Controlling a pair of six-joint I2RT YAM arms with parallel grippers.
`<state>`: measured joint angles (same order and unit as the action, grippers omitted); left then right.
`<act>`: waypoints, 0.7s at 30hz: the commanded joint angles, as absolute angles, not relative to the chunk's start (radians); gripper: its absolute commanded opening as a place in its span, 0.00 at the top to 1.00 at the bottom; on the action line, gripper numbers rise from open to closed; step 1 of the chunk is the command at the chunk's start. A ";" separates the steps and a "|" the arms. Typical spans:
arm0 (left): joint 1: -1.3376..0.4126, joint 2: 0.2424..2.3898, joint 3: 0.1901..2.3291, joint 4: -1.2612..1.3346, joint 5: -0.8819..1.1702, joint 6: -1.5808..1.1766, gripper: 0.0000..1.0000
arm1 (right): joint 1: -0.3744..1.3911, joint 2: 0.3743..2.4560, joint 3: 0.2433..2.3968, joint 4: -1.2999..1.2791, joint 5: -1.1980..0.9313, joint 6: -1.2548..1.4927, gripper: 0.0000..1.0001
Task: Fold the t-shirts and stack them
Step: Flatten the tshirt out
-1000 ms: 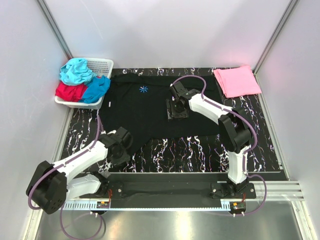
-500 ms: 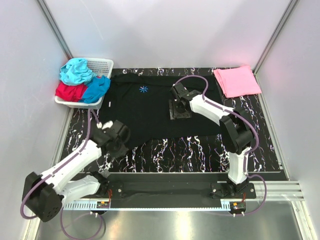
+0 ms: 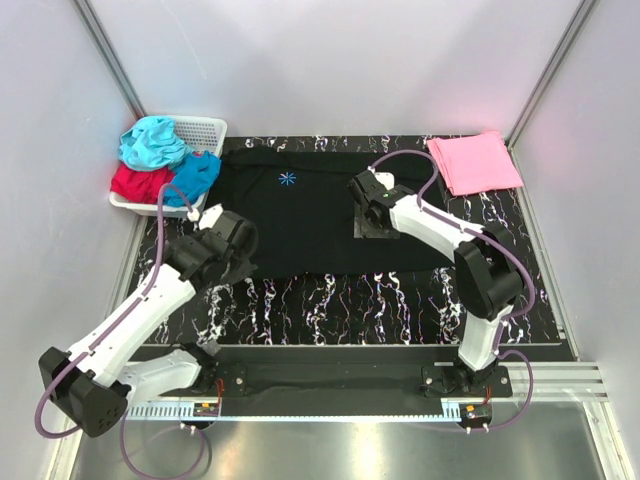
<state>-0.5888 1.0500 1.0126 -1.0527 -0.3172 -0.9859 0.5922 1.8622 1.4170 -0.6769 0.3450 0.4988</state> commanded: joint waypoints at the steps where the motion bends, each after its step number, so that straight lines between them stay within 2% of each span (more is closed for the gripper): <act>1: -0.592 1.054 1.124 -1.026 -0.391 -0.939 1.00 | 0.578 1.792 1.367 -0.689 0.445 0.598 0.32; 8: -0.592 1.075 1.141 -0.994 -0.379 -0.905 1.00 | 0.577 1.821 1.379 -0.689 0.361 0.597 0.35; 14: -0.592 1.131 1.108 -0.977 -0.351 -0.911 1.00 | 0.591 1.829 1.375 -0.698 0.382 0.575 0.37; 21: -0.592 1.178 1.135 -0.968 -0.354 -0.891 1.00 | 0.535 1.753 1.223 -0.712 0.370 0.733 0.33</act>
<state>-0.5888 1.1660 1.1080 -1.0092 -0.3481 -0.9115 0.5713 1.8103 1.2736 -0.6937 0.3622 0.6327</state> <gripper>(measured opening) 0.025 0.668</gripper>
